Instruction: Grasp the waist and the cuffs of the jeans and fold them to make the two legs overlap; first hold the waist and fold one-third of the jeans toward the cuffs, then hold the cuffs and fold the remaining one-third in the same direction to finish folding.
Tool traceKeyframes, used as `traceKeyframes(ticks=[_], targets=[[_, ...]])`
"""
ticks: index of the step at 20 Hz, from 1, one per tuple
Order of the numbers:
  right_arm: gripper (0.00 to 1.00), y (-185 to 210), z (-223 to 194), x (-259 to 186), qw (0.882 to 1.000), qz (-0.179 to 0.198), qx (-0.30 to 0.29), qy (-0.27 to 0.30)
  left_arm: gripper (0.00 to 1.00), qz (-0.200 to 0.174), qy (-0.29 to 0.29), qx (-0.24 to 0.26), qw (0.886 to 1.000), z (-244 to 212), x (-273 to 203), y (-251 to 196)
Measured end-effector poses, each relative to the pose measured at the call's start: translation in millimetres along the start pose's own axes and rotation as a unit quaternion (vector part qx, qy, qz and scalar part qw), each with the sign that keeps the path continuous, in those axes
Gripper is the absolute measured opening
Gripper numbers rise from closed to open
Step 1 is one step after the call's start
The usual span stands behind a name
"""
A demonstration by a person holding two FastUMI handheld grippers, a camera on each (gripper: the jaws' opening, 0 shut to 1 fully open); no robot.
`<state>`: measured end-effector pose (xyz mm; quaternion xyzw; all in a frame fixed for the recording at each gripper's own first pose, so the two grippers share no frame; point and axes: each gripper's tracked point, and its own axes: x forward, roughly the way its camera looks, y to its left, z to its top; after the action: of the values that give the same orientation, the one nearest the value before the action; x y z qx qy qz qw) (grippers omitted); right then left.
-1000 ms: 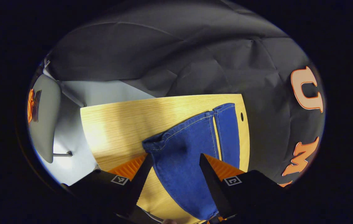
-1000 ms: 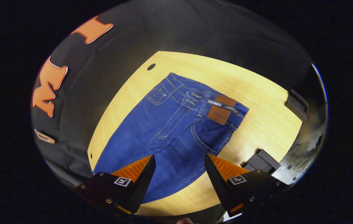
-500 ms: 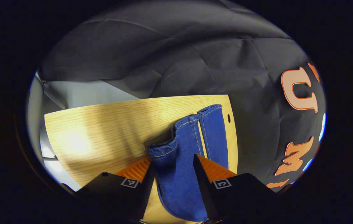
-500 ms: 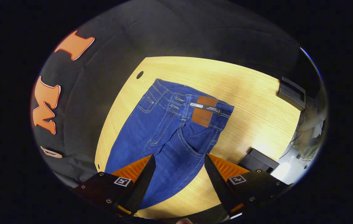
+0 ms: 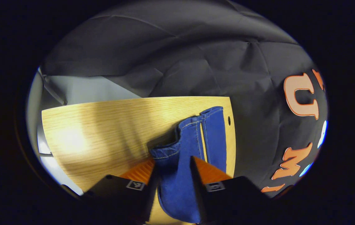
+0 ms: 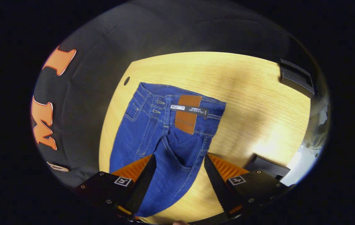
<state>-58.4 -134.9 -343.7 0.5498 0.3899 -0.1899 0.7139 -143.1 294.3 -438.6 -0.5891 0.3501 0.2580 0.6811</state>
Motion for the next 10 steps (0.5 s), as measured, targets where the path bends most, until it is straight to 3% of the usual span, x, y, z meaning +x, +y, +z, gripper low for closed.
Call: traceKeyframes(ticks=[1,3,4,6,7,8,10], targets=[[0.95,6.2,1.9,7.1,1.000,0.018,0.019,0.000,0.36,-0.001,0.003,-0.006,1.000,-3.0,0.0,2.4],[0.92,9.0,1.6,14.3,0.999,0.029,0.040,0.002,0.29,-0.006,0.007,-0.004,1.000,-4.4,-1.3,-0.6],[0.82,1.9,2.6,17.7,0.999,0.021,0.043,-0.001,0.29,0.024,0.003,0.001,1.000,-8.3,-10.7,10.2],[0.58,-7.8,1.8,18.2,0.998,0.004,0.061,0.001,0.04,0.029,-0.001,0.004,1.000,-4.5,2.3,3.9],[0.46,-11.1,0.5,21.0,0.997,-0.004,0.073,0.003,0.04,0.034,-0.002,0.010,0.999,-3.7,1.3,3.0],[0.19,-10.7,1.9,18.0,0.996,-0.003,0.086,0.003,0.04,0.041,0.002,0.018,0.999,-5.4,1.5,4.8],[0.22,-8.1,2.4,15.6,0.997,0.003,0.076,-0.001,0.04,0.041,0.004,0.029,0.999,-5.5,-2.7,-0.5]])
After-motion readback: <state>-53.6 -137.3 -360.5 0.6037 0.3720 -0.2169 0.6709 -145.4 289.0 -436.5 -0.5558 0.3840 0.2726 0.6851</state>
